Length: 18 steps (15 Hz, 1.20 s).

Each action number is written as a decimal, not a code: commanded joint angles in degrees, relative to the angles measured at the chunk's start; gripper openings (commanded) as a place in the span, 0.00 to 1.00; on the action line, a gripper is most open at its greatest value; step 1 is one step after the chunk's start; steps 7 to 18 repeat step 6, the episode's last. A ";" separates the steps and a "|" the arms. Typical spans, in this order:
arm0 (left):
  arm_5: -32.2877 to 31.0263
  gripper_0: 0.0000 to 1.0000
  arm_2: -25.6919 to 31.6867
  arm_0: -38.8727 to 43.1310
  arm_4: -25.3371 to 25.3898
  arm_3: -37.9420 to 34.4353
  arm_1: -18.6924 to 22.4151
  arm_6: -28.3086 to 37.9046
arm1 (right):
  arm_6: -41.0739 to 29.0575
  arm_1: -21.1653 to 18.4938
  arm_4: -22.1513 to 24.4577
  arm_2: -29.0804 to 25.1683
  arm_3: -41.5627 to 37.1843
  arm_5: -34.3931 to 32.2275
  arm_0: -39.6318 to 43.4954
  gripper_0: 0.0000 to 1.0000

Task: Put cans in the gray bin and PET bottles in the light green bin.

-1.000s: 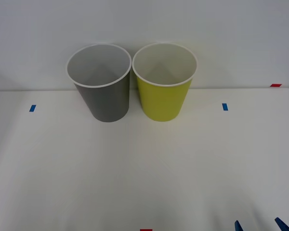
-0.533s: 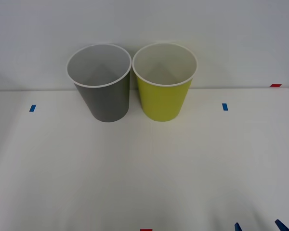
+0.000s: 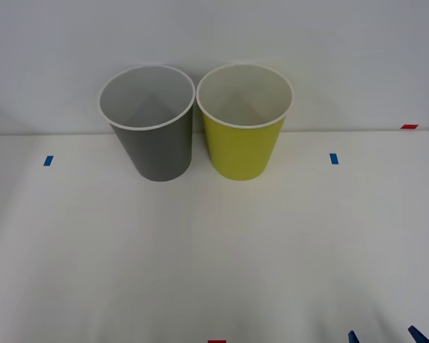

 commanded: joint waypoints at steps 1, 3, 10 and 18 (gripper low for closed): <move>0.00 0.82 0.00 0.00 0.00 0.00 0.00 0.00 | 0.00 0.00 0.00 -0.01 0.00 0.01 0.00 1.00; 0.00 0.82 0.00 0.00 0.00 0.00 0.00 0.00 | 0.00 0.00 0.00 -0.01 0.00 0.01 0.00 1.00; 0.00 0.82 0.00 0.00 0.00 0.00 0.00 0.00 | 0.00 0.00 0.00 -0.01 0.00 0.01 0.00 1.00; 0.00 0.82 0.00 0.00 0.00 0.00 0.00 0.00 | 0.00 0.00 0.00 -0.01 0.00 0.01 0.00 1.00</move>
